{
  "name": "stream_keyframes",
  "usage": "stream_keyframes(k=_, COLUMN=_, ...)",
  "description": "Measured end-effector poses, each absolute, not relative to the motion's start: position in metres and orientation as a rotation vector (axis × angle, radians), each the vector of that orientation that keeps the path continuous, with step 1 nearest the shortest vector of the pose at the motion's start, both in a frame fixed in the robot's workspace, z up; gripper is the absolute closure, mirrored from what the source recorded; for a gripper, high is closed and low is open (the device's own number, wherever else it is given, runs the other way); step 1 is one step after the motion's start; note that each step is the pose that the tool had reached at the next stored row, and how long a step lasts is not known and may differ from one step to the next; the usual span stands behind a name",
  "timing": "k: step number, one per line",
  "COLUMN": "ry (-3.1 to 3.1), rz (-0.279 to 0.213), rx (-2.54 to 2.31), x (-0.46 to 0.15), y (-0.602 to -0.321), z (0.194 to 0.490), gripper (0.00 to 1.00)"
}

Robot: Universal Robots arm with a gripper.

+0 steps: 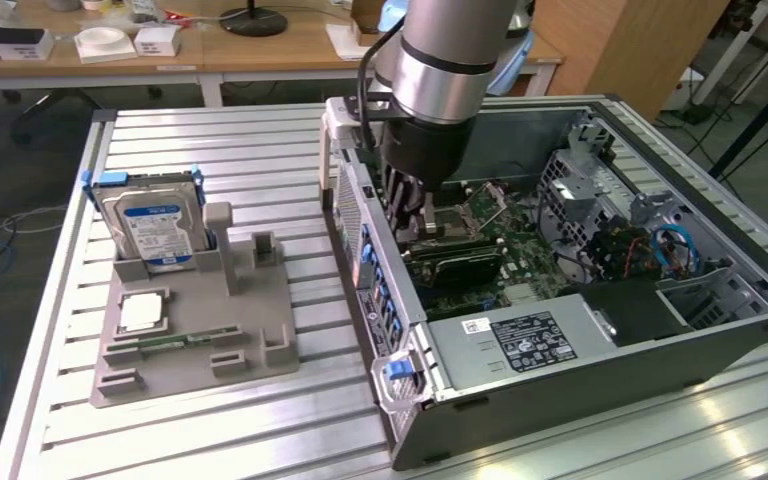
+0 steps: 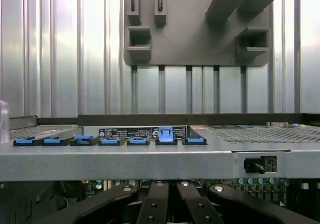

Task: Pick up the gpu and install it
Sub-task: 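Press down on the gpu until it lock into place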

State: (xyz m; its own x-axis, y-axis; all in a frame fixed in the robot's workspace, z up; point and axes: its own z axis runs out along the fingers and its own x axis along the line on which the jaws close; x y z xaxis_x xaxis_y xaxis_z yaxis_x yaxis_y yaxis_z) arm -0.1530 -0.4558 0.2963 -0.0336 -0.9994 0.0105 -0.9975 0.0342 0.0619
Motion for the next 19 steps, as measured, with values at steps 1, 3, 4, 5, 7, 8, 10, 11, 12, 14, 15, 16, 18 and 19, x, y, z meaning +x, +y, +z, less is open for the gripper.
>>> stream_keyframes(k=1, ry=-2.222, rz=-0.057, rx=2.148, x=-0.153, y=-0.456, z=0.296, gripper=0.89)
stream_keyframes(k=3, ry=-2.223, rz=-0.055, rx=2.149, x=-0.153, y=-0.456, z=0.295, gripper=0.89)
stream_keyframes(k=4, ry=-2.223, rz=-0.054, rx=2.148, x=-0.153, y=-0.456, z=0.295, gripper=0.89)
stream_keyframes(k=5, ry=-2.222, rz=-0.054, rx=2.148, x=-0.153, y=-0.455, z=0.295, gripper=0.89)
stream_keyframes(k=7, ry=-2.223, rz=-0.054, rx=2.148, x=-0.153, y=-0.455, z=0.296, gripper=0.89)
stream_keyframes(k=8, ry=-2.225, rz=-0.057, rx=2.15, x=-0.153, y=-0.455, z=0.297, gripper=0.89)
stream_keyframes(k=10, ry=-2.222, rz=-0.062, rx=2.147, x=-0.153, y=-0.456, z=0.305, gripper=0.89)
stream_keyframes(k=11, ry=-2.22, rz=-0.064, rx=2.145, x=-0.153, y=-0.456, z=0.308, gripper=0.89)
stream_keyframes(k=12, ry=-2.218, rz=-0.064, rx=2.144, x=-0.153, y=-0.456, z=0.309, gripper=0.89)
stream_keyframes(k=14, ry=-2.215, rz=-0.057, rx=2.141, x=-0.153, y=-0.456, z=0.31, gripper=0.89)
stream_keyframes(k=15, ry=-2.211, rz=-0.047, rx=2.136, x=-0.153, y=-0.456, z=0.31, gripper=0.89)
stream_keyframes(k=16, ry=-2.206, rz=-0.034, rx=2.13, x=-0.153, y=-0.456, z=0.31, gripper=0.89)
stream_keyframes(k=18, ry=-2.201, rz=-0.022, rx=2.124, x=-0.153, y=-0.456, z=0.309, gripper=0.89)
stream_keyframes(k=19, ry=-2.201, rz=-0.021, rx=2.124, x=-0.153, y=-0.456, z=0.308, gripper=0.89)
